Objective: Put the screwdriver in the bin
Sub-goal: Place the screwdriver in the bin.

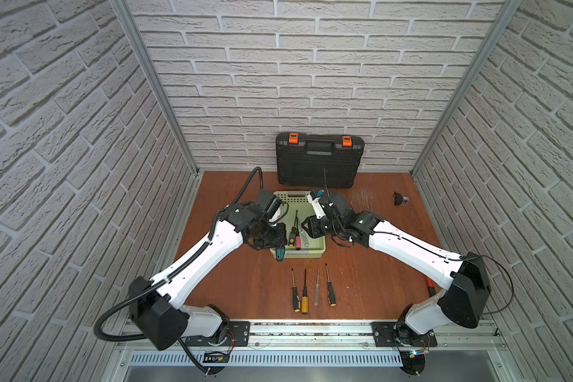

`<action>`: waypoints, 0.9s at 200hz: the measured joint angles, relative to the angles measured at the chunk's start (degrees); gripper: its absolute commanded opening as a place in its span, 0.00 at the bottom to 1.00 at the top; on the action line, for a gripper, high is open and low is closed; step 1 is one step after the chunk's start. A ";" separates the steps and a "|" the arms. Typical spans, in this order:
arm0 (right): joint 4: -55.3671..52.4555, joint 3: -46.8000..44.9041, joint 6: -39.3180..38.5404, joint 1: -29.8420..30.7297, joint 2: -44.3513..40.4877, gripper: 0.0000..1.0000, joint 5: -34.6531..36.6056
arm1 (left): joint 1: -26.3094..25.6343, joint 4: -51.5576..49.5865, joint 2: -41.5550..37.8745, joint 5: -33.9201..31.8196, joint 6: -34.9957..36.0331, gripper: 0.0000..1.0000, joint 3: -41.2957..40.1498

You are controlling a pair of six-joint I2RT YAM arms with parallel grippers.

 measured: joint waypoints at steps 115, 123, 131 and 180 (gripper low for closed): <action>1.27 -10.12 1.55 0.00 -7.78 0.41 2.89 | 3.52 1.81 29.03 -10.75 8.15 0.00 14.58; 1.33 -10.10 1.55 0.00 -7.78 0.41 2.89 | 3.54 1.81 29.81 -11.69 8.33 0.00 14.73; 1.33 -10.08 1.51 0.00 -7.78 0.42 2.91 | 3.54 1.81 30.40 -12.33 8.37 0.00 14.73; 1.18 -9.99 1.07 0.00 -7.80 0.42 2.93 | 3.54 2.84 33.62 -13.05 8.31 0.00 14.73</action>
